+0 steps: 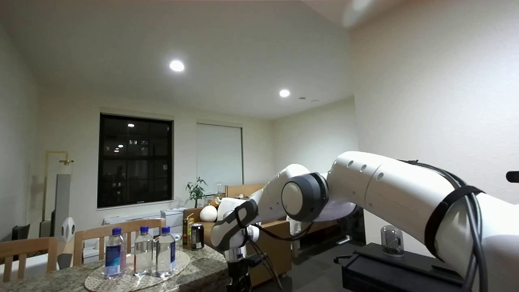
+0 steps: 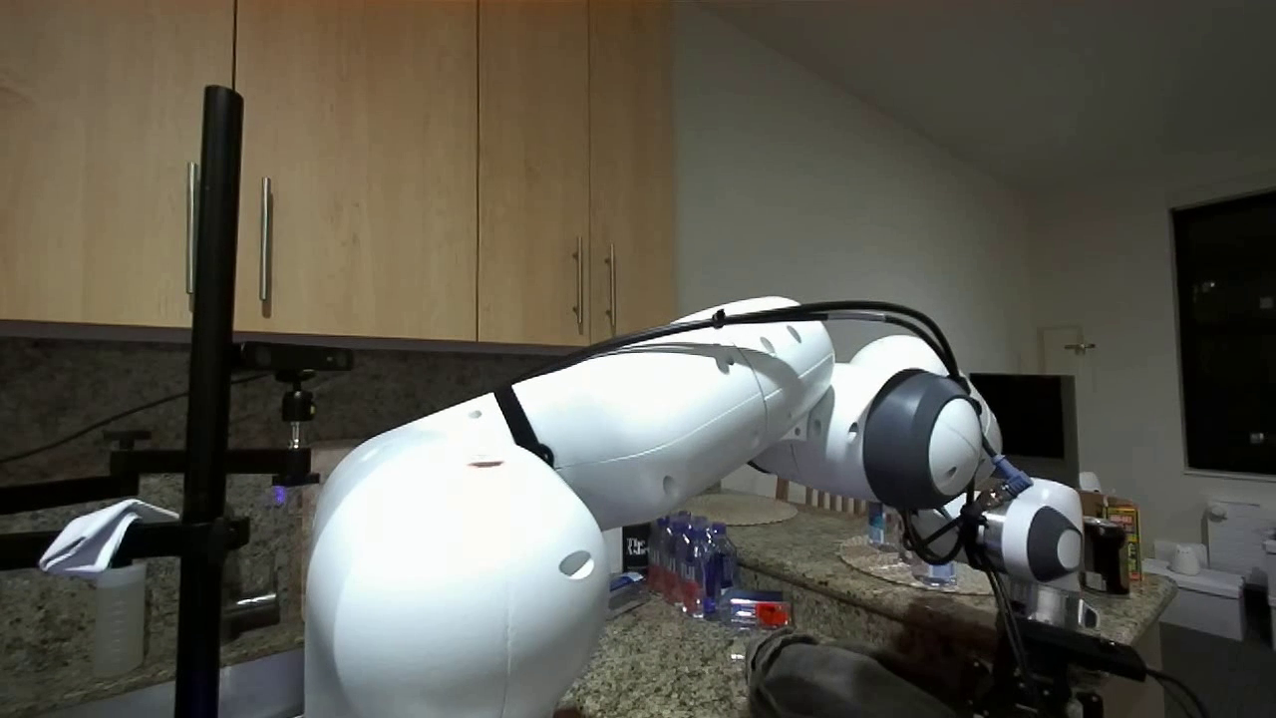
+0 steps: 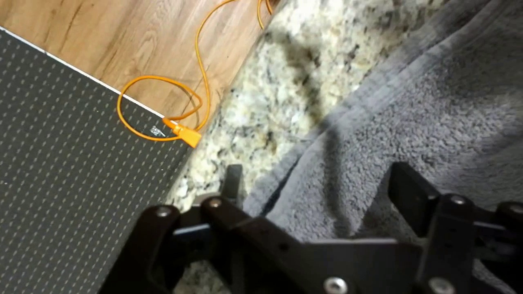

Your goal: Move the towel to the left

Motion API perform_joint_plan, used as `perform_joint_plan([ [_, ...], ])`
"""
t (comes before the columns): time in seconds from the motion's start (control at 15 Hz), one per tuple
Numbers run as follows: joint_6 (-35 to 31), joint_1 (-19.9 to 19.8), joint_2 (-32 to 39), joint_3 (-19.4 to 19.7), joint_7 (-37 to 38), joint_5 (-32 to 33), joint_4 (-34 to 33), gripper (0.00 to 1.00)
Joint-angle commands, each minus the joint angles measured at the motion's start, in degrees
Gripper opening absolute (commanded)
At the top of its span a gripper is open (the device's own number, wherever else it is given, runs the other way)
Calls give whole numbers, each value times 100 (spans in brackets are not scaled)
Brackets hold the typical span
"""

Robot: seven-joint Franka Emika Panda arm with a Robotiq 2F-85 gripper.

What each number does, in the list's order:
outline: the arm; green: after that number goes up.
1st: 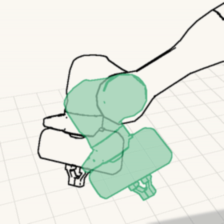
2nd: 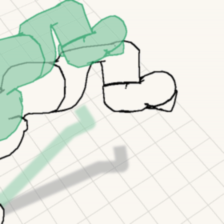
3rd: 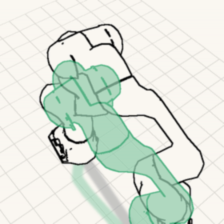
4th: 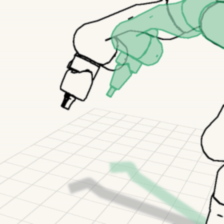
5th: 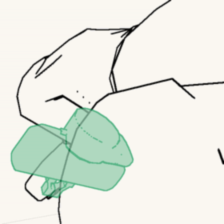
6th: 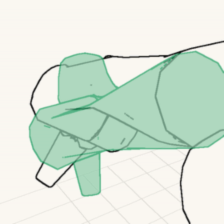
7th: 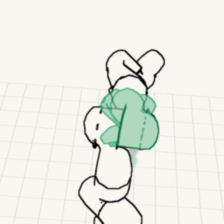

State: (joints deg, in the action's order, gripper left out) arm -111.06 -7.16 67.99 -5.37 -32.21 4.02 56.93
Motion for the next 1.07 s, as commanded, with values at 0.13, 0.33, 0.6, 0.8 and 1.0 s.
perform_joint_plan([
  [0.13, 647, -86, 242, -132, -330, -181, -460, 47],
  [0.33, 736, -93, 214, -216, -320, -197, -468, 28],
  [0.6, 703, -79, 146, -281, -190, -238, -352, 8],
  [0.8, 718, -50, 142, -330, -125, -285, -308, 3],
  [1.0, 681, -67, 84, -397, -111, -311, -216, 7],
])
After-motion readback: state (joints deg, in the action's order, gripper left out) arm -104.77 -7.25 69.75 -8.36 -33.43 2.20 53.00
